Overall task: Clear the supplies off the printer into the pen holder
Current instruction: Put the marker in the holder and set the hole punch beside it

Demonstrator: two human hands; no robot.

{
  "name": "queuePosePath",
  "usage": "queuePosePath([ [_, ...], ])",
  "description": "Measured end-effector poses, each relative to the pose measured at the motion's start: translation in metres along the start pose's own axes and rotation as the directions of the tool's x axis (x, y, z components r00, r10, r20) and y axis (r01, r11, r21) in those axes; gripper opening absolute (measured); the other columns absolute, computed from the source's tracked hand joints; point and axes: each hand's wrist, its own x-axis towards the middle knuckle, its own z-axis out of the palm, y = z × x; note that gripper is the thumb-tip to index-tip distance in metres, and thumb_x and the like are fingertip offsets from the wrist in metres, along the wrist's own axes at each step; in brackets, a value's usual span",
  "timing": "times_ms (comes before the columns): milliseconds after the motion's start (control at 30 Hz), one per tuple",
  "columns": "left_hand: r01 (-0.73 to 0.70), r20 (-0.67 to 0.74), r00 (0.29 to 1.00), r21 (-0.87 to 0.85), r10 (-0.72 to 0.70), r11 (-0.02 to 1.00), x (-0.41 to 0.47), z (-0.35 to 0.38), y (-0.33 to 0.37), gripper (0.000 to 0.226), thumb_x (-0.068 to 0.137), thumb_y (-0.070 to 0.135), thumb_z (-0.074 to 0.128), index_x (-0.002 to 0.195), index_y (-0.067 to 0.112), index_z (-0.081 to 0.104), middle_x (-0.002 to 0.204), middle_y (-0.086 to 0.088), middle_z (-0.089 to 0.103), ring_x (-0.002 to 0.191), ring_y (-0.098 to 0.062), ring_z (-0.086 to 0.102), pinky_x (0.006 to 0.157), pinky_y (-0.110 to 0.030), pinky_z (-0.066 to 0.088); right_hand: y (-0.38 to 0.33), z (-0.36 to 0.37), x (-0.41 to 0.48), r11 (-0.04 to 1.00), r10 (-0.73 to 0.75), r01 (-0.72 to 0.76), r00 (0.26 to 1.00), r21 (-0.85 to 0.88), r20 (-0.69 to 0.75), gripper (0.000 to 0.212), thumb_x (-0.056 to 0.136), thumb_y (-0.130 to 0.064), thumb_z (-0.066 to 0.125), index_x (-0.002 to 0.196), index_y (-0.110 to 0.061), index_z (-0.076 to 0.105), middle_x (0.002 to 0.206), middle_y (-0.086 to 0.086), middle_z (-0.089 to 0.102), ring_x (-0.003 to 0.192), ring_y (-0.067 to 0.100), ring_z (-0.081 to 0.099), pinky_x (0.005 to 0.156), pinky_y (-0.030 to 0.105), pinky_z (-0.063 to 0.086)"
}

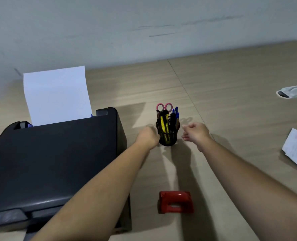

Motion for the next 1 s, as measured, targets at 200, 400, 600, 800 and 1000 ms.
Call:
queuePosePath([
  [200, -0.118, 0.523, 0.852, 0.250, -0.031, 0.961, -0.051, 0.027, -0.012, 0.031, 0.091, 0.016, 0.058, 0.121, 0.008, 0.060, 0.119, -0.012, 0.065, 0.088, -0.018, 0.061, 0.075, -0.028, 0.051, 0.030, -0.037, -0.056, 0.926, 0.175, 0.061, 0.805, -0.373, 0.566, 0.015, 0.085, -0.003, 0.062, 0.071, -0.009, 0.060, 0.067, 0.007, 0.063, 0.054, 0.009, 0.062, 0.050, 0.016, 0.053],
  [400, -0.206, 0.623, 0.780, 0.341, -0.057, 0.917, -0.071, 0.053, -0.025, 0.034, 0.083, 0.022, 0.069, 0.115, 0.012, 0.064, 0.118, -0.007, 0.066, 0.099, -0.019, 0.060, 0.091, -0.032, 0.048, 0.062, -0.046, -0.085, 0.803, 0.406, 0.120, 0.606, -0.584, 0.684, 0.020, 0.076, -0.007, 0.074, 0.062, -0.017, 0.063, 0.050, -0.009, 0.065, 0.050, 0.000, 0.062, 0.053, 0.014, 0.050],
  [600, -0.222, 0.578, 0.816, 0.357, -0.028, 0.907, -0.074, 0.061, -0.032, 0.027, 0.081, 0.022, 0.071, 0.105, 0.010, 0.065, 0.103, -0.007, 0.065, 0.090, -0.018, 0.055, 0.080, -0.030, 0.044, 0.071, -0.038, -0.092, 0.720, 0.311, 0.300, 0.667, -0.625, 0.677, 0.024, 0.069, -0.013, 0.079, 0.058, -0.022, 0.060, 0.060, -0.008, 0.059, 0.057, 0.003, 0.052, 0.058, 0.014, 0.043],
  [800, -0.161, 0.404, 0.914, 0.303, 0.027, 0.939, -0.056, 0.055, -0.024, 0.031, 0.083, 0.018, 0.070, 0.111, 0.007, 0.065, 0.114, -0.011, 0.068, 0.100, -0.023, 0.063, 0.083, -0.030, 0.049, 0.062, -0.034, -0.072, 0.743, 0.124, 0.299, 0.818, -0.599, 0.562, 0.020, 0.071, -0.008, 0.078, 0.067, -0.023, 0.066, 0.066, -0.005, 0.063, 0.064, 0.009, 0.058, 0.067, 0.022, 0.047],
  [1000, -0.094, 0.215, 0.975, 0.213, 0.048, 0.972, -0.027, 0.045, -0.017, 0.029, 0.082, 0.016, 0.072, 0.109, 0.007, 0.068, 0.113, -0.011, 0.067, 0.103, -0.024, 0.064, 0.092, -0.032, 0.051, 0.043, -0.015, -0.052, 0.705, -0.054, 0.297, 0.928, -0.644, 0.369, 0.027, 0.079, -0.010, 0.071, 0.106, -0.012, 0.071, 0.102, 0.009, 0.067, 0.094, 0.019, 0.060, 0.082, 0.024, 0.045],
])
